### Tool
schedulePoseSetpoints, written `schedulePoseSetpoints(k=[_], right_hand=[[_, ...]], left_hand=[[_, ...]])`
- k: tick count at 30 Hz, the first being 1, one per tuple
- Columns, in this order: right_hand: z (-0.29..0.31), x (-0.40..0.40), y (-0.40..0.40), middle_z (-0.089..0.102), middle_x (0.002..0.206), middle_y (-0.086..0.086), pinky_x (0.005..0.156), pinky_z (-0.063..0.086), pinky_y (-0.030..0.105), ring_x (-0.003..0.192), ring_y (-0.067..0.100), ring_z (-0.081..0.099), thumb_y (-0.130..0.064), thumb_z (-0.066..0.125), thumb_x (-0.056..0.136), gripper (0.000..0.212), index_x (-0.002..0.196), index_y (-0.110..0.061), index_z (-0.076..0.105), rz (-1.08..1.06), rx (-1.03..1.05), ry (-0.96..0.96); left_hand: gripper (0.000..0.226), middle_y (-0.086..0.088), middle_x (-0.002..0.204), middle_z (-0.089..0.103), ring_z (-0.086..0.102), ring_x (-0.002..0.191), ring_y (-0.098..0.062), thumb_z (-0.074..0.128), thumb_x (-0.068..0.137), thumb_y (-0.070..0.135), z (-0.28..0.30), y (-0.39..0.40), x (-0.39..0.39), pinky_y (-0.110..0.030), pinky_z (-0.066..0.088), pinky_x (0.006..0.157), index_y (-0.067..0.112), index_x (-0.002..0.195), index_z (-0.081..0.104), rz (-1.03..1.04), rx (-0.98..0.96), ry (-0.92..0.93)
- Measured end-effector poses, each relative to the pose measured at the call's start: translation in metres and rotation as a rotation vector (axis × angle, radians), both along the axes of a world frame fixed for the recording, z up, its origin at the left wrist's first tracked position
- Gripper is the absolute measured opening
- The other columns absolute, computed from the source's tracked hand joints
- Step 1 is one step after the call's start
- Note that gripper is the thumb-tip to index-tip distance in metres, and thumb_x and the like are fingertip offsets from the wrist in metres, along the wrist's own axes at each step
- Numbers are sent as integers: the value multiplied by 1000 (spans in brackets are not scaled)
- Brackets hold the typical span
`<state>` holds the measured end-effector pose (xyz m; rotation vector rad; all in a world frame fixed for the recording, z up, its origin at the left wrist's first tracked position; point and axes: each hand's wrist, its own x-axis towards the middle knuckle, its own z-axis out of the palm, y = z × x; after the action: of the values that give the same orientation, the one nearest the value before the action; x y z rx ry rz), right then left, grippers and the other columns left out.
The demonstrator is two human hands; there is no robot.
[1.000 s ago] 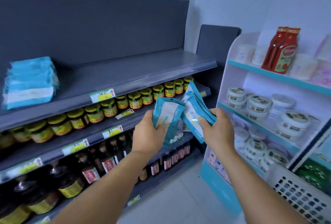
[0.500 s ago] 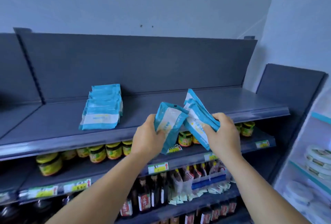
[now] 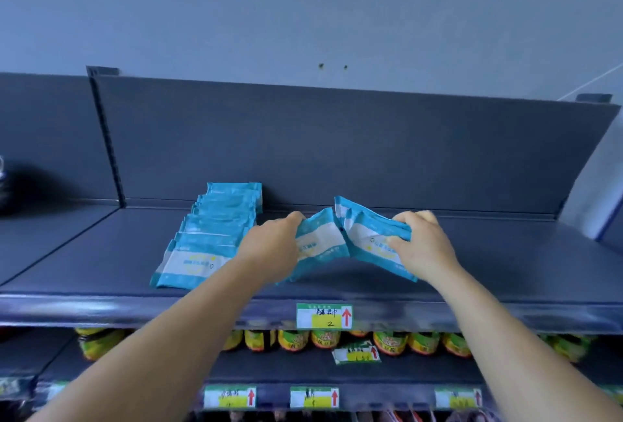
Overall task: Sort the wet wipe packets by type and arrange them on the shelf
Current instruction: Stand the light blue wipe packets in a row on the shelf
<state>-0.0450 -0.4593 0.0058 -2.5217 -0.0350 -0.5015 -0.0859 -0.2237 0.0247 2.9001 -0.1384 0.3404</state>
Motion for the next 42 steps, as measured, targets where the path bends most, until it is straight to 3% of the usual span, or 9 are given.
schedulePoseSetpoints(k=[7, 13, 18, 22, 28, 36, 38, 40, 42], right_hand=[[-25, 38, 1, 44, 130, -5, 96, 31, 34, 121, 20, 39, -32, 56, 87, 34, 120, -40, 53, 8, -180, 220], [-29, 27, 17, 31, 150, -9, 112, 18, 36, 138, 18, 24, -45, 58, 87, 63, 143, -34, 34, 55, -129, -12], [-26, 4, 54, 47, 128, -19, 96, 34, 28, 121, 7, 42, -43, 73, 76, 76, 140, -43, 31, 368, 222, 218], [-33, 3, 74, 63, 110, -9, 80, 48, 32, 98, 19, 59, -29, 68, 83, 49, 126, -33, 46, 239, 241, 203], [-34, -7, 91, 57, 123, 10, 80, 45, 34, 117, 28, 54, -18, 63, 90, 60, 138, -35, 32, 183, 251, 260], [-42, -7, 102, 55, 122, -3, 80, 50, 36, 114, 28, 57, -19, 60, 91, 47, 131, -35, 41, 176, 397, 234], [-43, -5, 102, 59, 116, -3, 66, 44, 29, 88, 19, 64, -22, 51, 95, 32, 126, -30, 45, 163, 418, 209], [-45, -3, 102, 56, 79, -4, 53, 34, 26, 55, 12, 45, -20, 44, 97, 14, 109, -21, 53, 145, 390, 159], [-46, -3, 101, 39, 61, -3, 51, 27, 28, 51, 12, 31, -17, 43, 97, 19, 78, -15, 47, 106, 386, 101]], left_hand=[[39, 4, 120, 61, 57, 106, -20, 56, 89, 31, -14, 5, 34, -34, 34, 91, 27, 125, 43, -114, 171, 50], [38, 2, 119, 59, 51, 110, -21, 60, 87, 37, -27, 19, 47, -34, 43, 87, 26, 123, 49, -122, 132, 53], [37, 3, 111, 64, 58, 96, -20, 63, 85, 36, -14, 23, 53, -31, 47, 77, 26, 120, 55, -196, 24, 82], [67, 4, 125, 51, 52, 108, -15, 78, 73, 37, -25, 32, 54, -30, 45, 91, 25, 130, 44, -197, -207, 100], [82, 4, 129, 26, 39, 109, -11, 82, 69, 26, -44, 43, 46, -18, 36, 90, 22, 133, 32, -188, -395, -34], [77, 7, 124, 36, 45, 109, -10, 74, 75, 10, -37, 56, 44, -19, 41, 80, 27, 135, 29, -298, -421, 96], [81, 5, 125, 43, 52, 105, -13, 74, 76, 10, -35, 57, 43, -23, 47, 81, 29, 139, 26, -324, -411, 123], [83, 4, 126, 47, 55, 102, -15, 73, 76, 10, -35, 57, 43, -26, 50, 83, 30, 140, 24, -341, -393, 136], [83, 3, 127, 48, 53, 104, -16, 73, 76, 11, -36, 57, 43, -27, 49, 84, 29, 141, 25, -353, -373, 142]])
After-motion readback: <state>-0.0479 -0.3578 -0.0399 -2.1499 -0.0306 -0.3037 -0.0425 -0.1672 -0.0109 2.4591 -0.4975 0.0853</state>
